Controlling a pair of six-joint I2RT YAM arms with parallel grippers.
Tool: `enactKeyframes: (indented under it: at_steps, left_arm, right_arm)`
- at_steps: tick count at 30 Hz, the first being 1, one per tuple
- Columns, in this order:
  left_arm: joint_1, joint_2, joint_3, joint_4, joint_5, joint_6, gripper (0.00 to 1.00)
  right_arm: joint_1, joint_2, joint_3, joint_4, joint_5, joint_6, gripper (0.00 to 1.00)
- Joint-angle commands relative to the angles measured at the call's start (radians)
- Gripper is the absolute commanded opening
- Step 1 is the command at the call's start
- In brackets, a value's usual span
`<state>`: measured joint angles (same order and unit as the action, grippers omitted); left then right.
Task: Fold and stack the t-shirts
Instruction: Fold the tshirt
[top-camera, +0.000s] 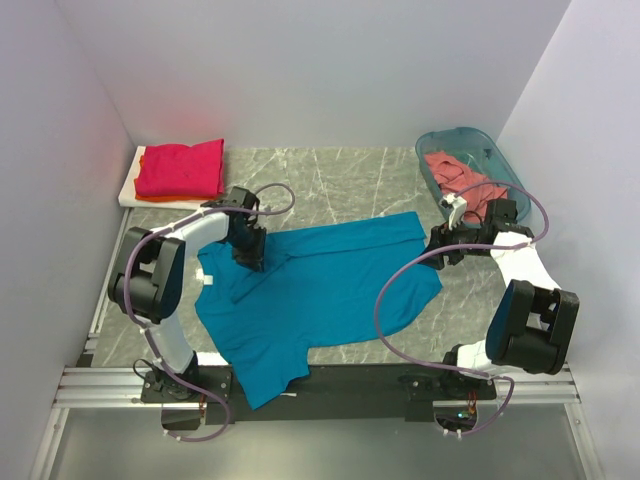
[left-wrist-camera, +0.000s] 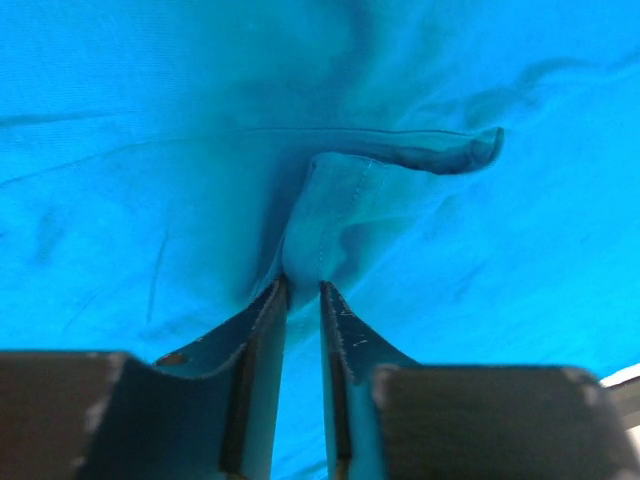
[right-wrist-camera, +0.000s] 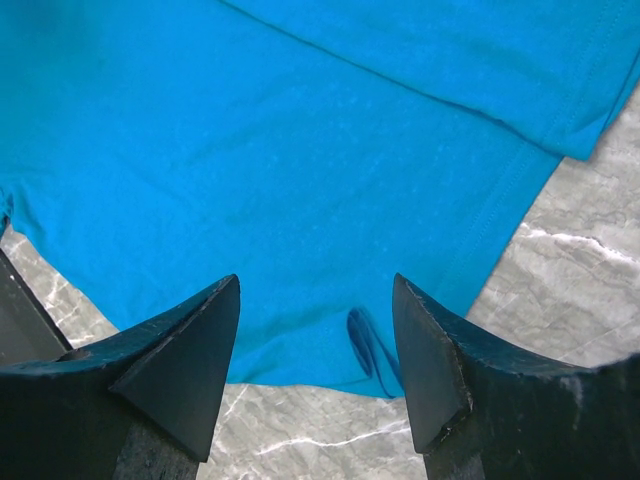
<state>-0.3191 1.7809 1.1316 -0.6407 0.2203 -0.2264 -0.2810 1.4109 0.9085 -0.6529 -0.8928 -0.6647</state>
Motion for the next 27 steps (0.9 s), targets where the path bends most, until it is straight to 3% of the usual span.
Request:
enactKeyframes:
  at_steps: [1, 6, 13, 16, 18, 19, 21, 27]
  left_arm:
    - [-0.008, -0.011, -0.007, 0.006, 0.002, 0.006, 0.22]
    - [-0.015, -0.012, 0.003, 0.004, -0.016, 0.004, 0.01]
    - [-0.07, -0.118, -0.021, 0.015, 0.01, -0.036, 0.01]
    - [-0.149, -0.158, -0.056, 0.045, 0.072, -0.085, 0.01]
    - [-0.205, -0.16, -0.091, 0.065, 0.157, -0.105, 0.11]
    - [-0.23, -0.158, -0.102, 0.068, 0.165, -0.12, 0.3]
    - [-0.296, -0.167, -0.118, 0.064, 0.107, -0.131, 0.53]
    - [-0.345, -0.351, -0.093, 0.033, -0.307, -0.186, 0.69]
  right_arm:
    - [-0.012, 0.005, 0.013, -0.014, -0.031, -0.015, 0.69]
    - [-0.017, 0.01, 0.018, -0.019, -0.037, -0.018, 0.69]
    - [-0.024, 0.01, 0.018, -0.027, -0.041, -0.024, 0.69]
    - [-0.026, 0.011, 0.023, -0.028, -0.044, -0.024, 0.7]
    - [-0.029, 0.008, 0.021, -0.03, -0.044, -0.027, 0.7]
    - [-0.03, 0.005, 0.021, -0.03, -0.044, -0.026, 0.7]
    - [-0.032, 0.005, 0.02, -0.028, -0.043, -0.026, 0.7]
    - [-0.032, 0.016, 0.027, -0.037, -0.051, -0.026, 0.7]
